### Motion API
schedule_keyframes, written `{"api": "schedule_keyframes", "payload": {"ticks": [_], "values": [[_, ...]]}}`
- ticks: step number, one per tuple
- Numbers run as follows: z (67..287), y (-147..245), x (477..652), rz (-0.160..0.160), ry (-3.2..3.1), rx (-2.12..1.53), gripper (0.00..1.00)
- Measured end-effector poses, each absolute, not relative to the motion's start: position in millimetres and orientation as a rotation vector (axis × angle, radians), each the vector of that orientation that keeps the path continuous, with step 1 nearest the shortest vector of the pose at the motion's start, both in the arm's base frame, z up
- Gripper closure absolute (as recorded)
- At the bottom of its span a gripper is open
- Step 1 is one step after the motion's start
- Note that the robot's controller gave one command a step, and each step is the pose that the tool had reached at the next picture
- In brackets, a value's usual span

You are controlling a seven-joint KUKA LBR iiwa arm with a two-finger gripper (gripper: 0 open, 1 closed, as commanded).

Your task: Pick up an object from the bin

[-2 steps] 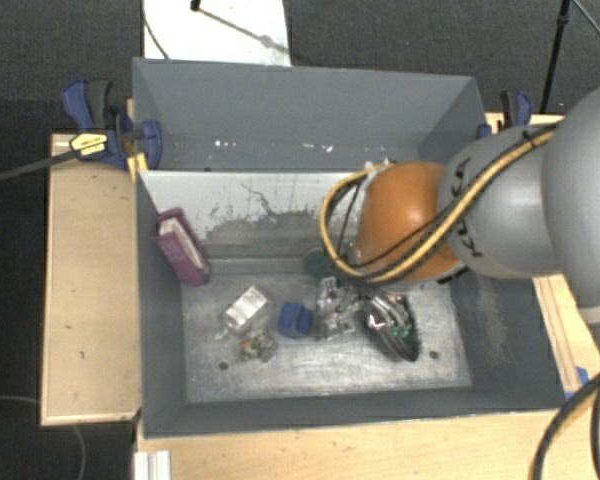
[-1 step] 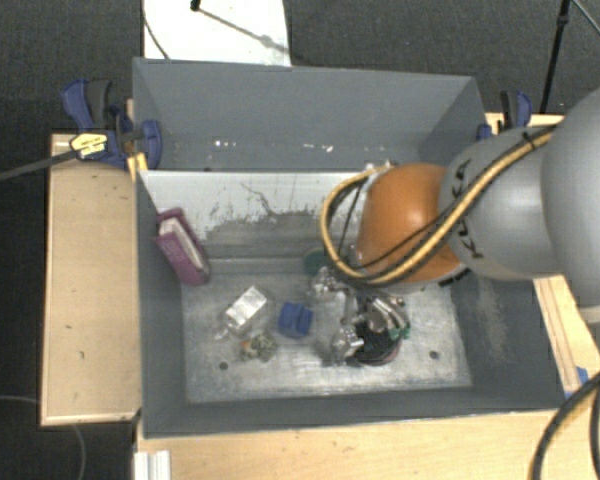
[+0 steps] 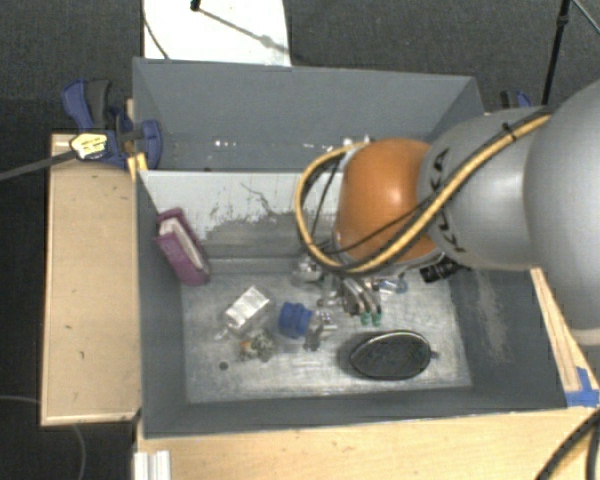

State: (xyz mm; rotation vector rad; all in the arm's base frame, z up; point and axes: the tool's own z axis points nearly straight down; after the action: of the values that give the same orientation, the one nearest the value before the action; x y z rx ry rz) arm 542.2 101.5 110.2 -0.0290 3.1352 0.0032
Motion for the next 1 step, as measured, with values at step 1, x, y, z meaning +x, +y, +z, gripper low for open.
{"api": "schedule_keyframes", "payload": {"ticks": [1], "values": [[75.3, 137.0, 567.8, 0.0, 3.142, 0.157, 0.0]]}}
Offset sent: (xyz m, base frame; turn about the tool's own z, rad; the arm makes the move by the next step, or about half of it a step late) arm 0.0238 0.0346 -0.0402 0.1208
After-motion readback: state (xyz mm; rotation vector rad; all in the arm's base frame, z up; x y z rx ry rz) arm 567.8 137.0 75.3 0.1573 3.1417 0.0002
